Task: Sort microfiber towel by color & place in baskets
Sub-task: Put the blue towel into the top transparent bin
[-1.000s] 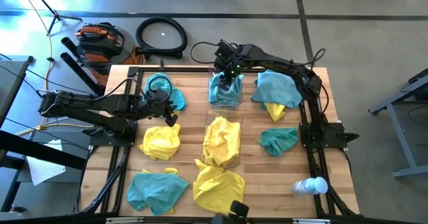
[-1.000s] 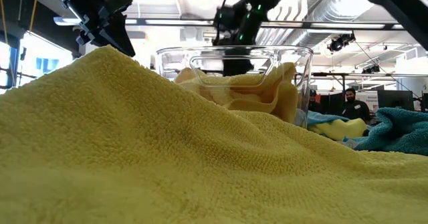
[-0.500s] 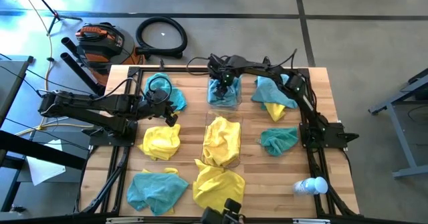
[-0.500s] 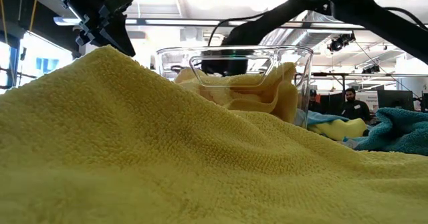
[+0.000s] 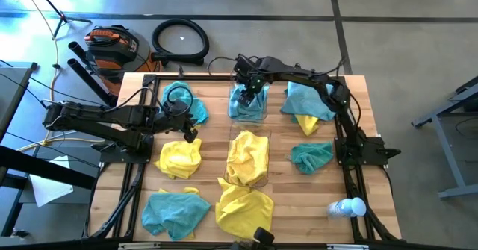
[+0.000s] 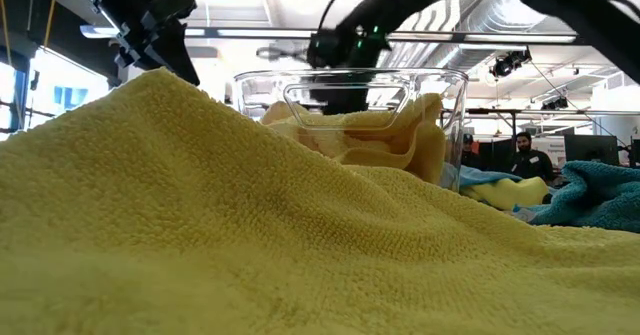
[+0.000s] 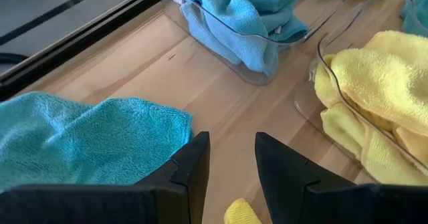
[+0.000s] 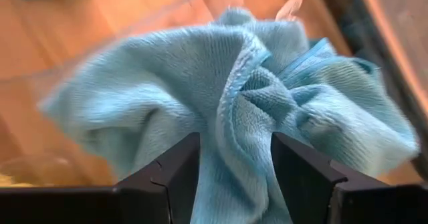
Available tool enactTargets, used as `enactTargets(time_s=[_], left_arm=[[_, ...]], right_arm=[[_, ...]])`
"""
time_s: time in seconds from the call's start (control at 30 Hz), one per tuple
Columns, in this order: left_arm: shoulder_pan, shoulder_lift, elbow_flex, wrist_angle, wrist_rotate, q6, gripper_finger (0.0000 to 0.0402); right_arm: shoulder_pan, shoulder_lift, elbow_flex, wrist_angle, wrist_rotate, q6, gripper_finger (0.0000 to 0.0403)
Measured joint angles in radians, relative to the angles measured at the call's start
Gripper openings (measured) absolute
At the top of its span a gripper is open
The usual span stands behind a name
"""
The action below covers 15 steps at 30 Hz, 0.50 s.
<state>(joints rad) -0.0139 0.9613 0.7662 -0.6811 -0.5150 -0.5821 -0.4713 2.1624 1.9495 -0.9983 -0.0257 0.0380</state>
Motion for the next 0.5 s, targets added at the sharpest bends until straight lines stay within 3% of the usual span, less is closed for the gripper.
enactTargets(time_s=[0.2,0.4,0.5], left_arm=[[0.000,0.000,0.000,-0.002,0.001,0.068,0.0110],[0.000,0.000,0.000,-0.010,0.071,0.147,0.0110],[0.000,0.000,0.000,-0.036,0.089,0.158,0.0110]], right_arm=[[0.021,-0.110,0.000,-0.018,0.001,0.093,0.0181],[0.061,-0.224,-0.001,-0.047,0.007,0.209,0.0181],[0.097,-0.277,-0.001,-0.095,0.064,0.253,0.0181]])
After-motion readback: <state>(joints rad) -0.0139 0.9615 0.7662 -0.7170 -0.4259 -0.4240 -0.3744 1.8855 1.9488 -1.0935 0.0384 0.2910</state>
